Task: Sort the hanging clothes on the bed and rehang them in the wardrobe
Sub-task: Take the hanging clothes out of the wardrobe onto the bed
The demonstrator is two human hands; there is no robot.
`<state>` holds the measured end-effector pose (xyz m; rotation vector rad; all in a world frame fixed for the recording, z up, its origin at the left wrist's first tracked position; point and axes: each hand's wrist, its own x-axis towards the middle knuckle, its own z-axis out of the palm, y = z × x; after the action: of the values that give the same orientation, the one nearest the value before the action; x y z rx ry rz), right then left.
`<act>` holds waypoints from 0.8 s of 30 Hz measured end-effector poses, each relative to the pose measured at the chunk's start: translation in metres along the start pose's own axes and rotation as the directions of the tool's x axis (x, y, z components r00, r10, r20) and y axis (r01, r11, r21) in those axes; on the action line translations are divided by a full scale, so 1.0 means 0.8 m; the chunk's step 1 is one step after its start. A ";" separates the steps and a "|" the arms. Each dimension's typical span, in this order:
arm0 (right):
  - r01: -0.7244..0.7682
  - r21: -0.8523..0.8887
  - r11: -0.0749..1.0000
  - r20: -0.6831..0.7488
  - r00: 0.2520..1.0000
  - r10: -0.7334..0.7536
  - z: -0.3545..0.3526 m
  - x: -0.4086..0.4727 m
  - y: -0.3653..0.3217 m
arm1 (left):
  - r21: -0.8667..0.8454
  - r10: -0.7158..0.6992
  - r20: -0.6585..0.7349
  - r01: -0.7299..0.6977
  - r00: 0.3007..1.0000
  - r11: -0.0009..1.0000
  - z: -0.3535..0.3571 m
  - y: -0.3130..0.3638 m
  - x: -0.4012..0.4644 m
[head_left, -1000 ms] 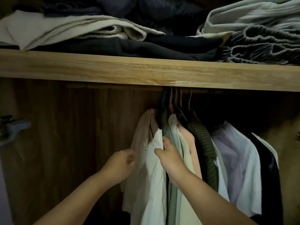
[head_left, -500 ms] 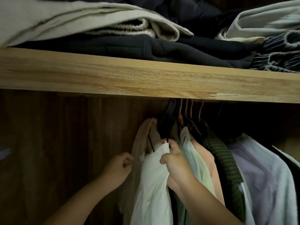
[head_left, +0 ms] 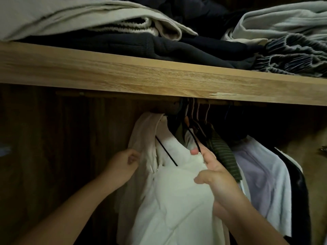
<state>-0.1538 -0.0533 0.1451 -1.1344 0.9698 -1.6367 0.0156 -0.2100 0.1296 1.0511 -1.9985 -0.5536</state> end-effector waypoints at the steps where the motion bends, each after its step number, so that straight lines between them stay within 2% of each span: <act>1: -0.031 -0.014 0.999 0.018 0.999 0.031 -0.009 -0.010 -0.001 | 0.001 -0.006 -0.013 0.006 1.000 1.000 0.001 0.003 -0.004; 7: -0.172 -0.072 0.982 0.104 0.978 0.179 -0.058 -0.068 -0.025 | -0.038 -0.101 -0.137 0.097 0.985 0.995 0.021 0.021 -0.027; 13: -0.282 -0.252 0.926 0.157 0.932 0.327 -0.102 -0.112 -0.056 | 0.055 -0.037 -0.244 0.051 0.969 0.997 0.048 0.048 -0.056; 15: -0.311 -0.252 0.916 0.172 0.917 0.359 -0.108 -0.127 -0.064 | 0.108 -0.028 -0.190 0.049 0.981 0.993 0.054 0.050 -0.067; 17: -0.331 -0.260 0.907 0.181 0.906 0.383 -0.114 -0.141 -0.070 | 0.273 -0.001 -0.078 0.023 0.997 0.962 0.060 0.049 -0.076; 19: -0.333 -0.271 0.903 0.196 0.900 0.391 -0.121 -0.155 -0.078 | 0.394 0.005 -0.023 0.005 1.000 0.919 0.062 0.053 -0.087; 24: -0.289 -0.410 0.865 0.126 0.922 0.367 -0.132 -0.193 -0.095 | 0.353 0.106 -0.059 -0.079 0.993 0.932 0.061 0.063 -0.116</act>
<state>-0.2444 0.1269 0.1476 -1.2784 1.3077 -1.0584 -0.0164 -0.1046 0.0936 1.1602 -2.1120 -0.1026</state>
